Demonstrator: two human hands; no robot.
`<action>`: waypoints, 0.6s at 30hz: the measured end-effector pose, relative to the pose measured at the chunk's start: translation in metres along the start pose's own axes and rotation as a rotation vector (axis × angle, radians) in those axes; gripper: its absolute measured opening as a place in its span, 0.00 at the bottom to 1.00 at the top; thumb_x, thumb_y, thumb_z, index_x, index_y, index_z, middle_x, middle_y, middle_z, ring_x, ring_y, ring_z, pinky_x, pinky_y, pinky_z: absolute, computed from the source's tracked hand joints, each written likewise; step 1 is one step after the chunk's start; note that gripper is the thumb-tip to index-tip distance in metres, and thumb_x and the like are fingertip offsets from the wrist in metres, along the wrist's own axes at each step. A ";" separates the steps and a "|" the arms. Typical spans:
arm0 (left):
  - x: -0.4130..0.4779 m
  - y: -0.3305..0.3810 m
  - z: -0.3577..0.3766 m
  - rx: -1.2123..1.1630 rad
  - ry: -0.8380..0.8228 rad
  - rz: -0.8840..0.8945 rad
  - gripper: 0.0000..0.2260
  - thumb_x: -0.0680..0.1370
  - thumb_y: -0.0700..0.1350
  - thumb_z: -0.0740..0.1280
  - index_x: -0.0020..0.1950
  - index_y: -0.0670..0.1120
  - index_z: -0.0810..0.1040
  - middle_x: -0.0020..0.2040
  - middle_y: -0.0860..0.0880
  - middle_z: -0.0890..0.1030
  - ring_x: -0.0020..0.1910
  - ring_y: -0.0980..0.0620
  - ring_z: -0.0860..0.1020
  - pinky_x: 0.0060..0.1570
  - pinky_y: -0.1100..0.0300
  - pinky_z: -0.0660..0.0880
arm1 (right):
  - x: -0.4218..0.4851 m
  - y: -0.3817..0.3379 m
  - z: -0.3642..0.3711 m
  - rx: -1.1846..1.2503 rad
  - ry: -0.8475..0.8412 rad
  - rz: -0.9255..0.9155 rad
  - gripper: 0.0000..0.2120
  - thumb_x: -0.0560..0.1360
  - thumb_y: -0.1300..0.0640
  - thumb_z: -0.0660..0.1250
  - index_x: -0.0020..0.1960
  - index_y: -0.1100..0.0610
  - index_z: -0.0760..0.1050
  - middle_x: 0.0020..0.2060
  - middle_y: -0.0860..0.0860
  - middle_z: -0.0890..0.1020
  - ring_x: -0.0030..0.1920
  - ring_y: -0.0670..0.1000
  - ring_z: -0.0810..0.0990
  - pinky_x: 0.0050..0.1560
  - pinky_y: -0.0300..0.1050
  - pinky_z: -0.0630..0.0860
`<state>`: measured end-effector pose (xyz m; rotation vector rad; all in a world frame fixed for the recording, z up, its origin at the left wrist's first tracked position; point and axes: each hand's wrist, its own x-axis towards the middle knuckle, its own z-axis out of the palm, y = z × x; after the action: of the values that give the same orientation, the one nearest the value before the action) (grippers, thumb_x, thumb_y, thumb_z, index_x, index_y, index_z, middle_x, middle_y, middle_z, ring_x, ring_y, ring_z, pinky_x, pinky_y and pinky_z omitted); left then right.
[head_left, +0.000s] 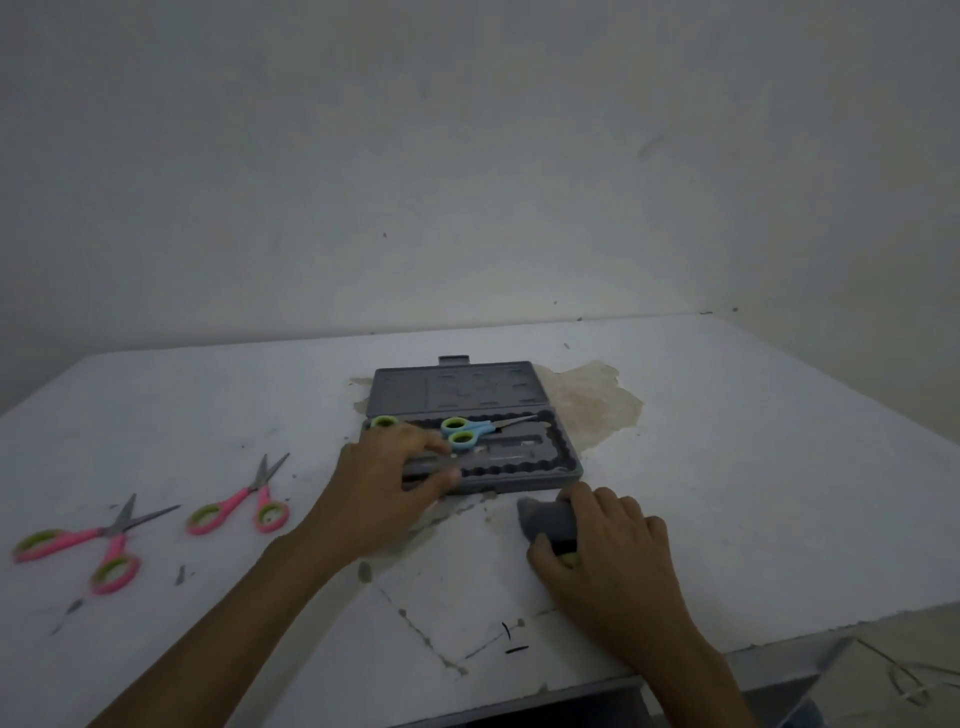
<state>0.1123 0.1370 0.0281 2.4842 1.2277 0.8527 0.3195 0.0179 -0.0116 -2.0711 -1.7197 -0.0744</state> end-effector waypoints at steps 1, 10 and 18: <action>-0.016 0.000 -0.009 -0.008 -0.006 -0.009 0.14 0.73 0.60 0.68 0.53 0.55 0.82 0.51 0.58 0.82 0.50 0.58 0.76 0.51 0.57 0.74 | 0.001 -0.003 0.000 0.022 0.010 -0.023 0.19 0.70 0.37 0.52 0.56 0.45 0.66 0.47 0.44 0.73 0.46 0.47 0.70 0.48 0.46 0.65; -0.100 -0.051 -0.074 0.061 0.242 -0.276 0.04 0.77 0.49 0.69 0.43 0.53 0.83 0.40 0.62 0.82 0.43 0.62 0.79 0.43 0.65 0.74 | 0.003 -0.083 0.010 0.266 0.067 -0.349 0.18 0.72 0.43 0.60 0.60 0.47 0.69 0.52 0.46 0.77 0.45 0.51 0.77 0.43 0.48 0.72; -0.092 -0.081 -0.075 0.514 0.142 -0.401 0.08 0.81 0.51 0.60 0.54 0.52 0.78 0.50 0.52 0.80 0.52 0.49 0.78 0.52 0.51 0.70 | 0.000 -0.107 0.041 0.169 -0.059 -0.345 0.19 0.73 0.39 0.55 0.61 0.43 0.65 0.50 0.43 0.75 0.46 0.48 0.73 0.47 0.48 0.67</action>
<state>-0.0286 0.1119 0.0149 2.4087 2.1309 0.6757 0.2085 0.0461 -0.0162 -1.6570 -2.0279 0.0264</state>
